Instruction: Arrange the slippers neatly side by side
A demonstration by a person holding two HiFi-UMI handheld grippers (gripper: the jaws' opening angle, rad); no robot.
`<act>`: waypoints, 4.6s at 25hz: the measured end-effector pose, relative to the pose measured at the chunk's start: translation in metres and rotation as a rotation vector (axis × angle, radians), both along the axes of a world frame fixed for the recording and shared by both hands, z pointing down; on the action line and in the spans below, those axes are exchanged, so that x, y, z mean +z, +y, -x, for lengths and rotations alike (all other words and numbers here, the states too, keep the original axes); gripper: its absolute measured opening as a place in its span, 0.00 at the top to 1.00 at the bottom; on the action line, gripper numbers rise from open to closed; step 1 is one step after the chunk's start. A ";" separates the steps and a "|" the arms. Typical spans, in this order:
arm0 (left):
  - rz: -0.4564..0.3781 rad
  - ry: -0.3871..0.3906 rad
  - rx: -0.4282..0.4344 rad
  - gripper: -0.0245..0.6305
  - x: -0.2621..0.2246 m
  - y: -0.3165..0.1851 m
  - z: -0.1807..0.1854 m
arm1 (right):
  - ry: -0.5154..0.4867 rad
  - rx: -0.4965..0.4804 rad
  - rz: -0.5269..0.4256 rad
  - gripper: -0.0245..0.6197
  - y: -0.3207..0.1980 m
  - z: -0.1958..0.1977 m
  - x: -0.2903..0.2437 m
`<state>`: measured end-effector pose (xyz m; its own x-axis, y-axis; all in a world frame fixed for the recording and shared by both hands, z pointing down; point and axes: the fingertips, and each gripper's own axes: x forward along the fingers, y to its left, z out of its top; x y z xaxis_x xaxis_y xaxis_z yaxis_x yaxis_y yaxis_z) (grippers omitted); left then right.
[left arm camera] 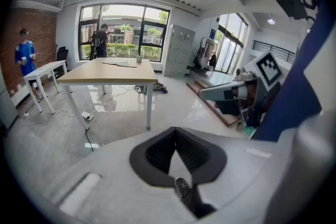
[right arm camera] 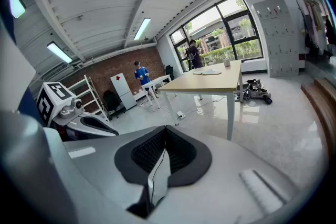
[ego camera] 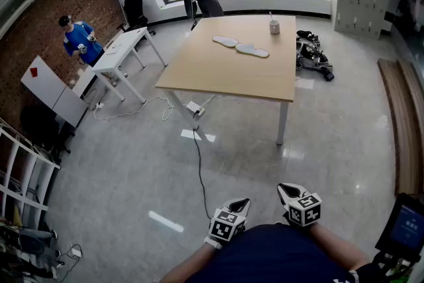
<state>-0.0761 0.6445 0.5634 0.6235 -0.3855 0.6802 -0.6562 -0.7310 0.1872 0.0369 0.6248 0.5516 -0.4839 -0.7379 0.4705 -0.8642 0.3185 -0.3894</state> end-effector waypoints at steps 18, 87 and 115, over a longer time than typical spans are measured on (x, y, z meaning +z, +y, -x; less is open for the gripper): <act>0.092 -0.003 -0.068 0.96 0.031 -0.008 -0.008 | -0.001 -0.055 0.085 0.95 -0.016 -0.009 0.034; 0.148 0.125 -0.242 0.96 0.020 -0.370 0.121 | 0.103 -0.244 0.158 0.95 -0.384 0.136 0.027; 0.075 0.006 -0.089 0.96 0.015 -0.531 0.010 | 0.017 0.007 0.095 0.95 -0.531 -0.005 0.030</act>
<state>-0.0857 0.1139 0.5785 0.5929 -0.3875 0.7059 -0.7167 -0.6536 0.2432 0.0414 0.0938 0.5817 -0.4704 -0.6929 0.5464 -0.8730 0.2750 -0.4029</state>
